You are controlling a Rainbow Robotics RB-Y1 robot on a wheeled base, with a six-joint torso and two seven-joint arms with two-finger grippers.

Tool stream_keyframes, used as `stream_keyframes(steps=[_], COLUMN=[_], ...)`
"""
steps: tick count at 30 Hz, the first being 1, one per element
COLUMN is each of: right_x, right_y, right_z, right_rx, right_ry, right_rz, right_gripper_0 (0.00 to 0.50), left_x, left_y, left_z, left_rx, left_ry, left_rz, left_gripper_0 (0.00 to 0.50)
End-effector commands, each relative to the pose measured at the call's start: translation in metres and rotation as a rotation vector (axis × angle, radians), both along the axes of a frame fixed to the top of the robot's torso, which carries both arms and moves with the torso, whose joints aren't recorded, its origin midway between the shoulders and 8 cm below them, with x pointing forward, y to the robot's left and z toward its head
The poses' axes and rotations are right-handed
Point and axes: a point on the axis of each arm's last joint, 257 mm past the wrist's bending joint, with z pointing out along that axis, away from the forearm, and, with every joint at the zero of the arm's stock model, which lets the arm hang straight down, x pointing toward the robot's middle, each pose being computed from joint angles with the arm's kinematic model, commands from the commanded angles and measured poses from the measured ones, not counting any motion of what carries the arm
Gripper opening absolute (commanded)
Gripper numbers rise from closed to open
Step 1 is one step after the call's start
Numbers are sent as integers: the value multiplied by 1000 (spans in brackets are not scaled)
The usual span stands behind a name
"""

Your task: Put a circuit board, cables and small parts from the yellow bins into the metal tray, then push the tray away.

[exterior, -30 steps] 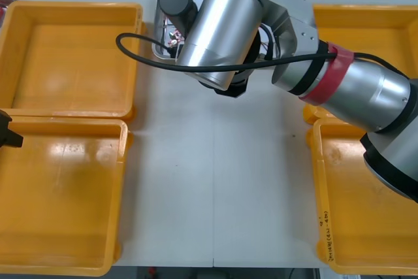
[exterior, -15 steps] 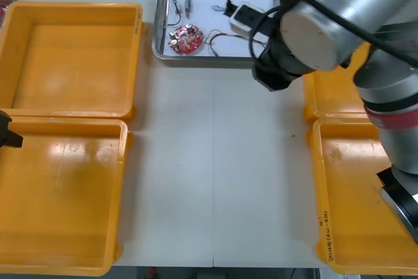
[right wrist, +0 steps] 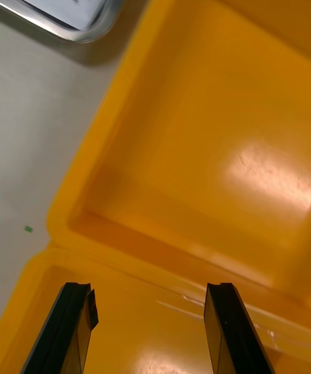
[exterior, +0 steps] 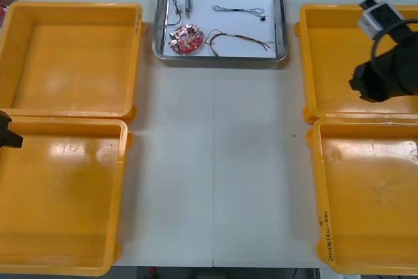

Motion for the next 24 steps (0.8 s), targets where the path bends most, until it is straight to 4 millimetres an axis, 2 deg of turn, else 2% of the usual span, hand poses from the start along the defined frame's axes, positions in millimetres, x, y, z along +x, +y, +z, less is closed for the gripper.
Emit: stream_keyframes(steps=[1,4,9,16,24], right_x=[-21,-33,-51,-64,-81], right_y=[-65,-89,-113,-111,-119], right_z=[6,-4,-23,-57,-76], right_rx=[39,43,60,201,281], right_ry=[-19,3,45,144,182], right_rz=[-150,-207,-278,-321,-455], right_gripper_0=[500,500,500,500,500], left_x=[-4,-4,-4,-4,-4], left_y=[18,18,18,18,18], left_z=[14,14,14,14,14], left_rx=[82,82,82,82,82], left_ry=[-22,-22,-22,-22,-22], left_rz=[-47,-47,-47,-47,-47], left_gripper_0=[500,500,500,500,500])
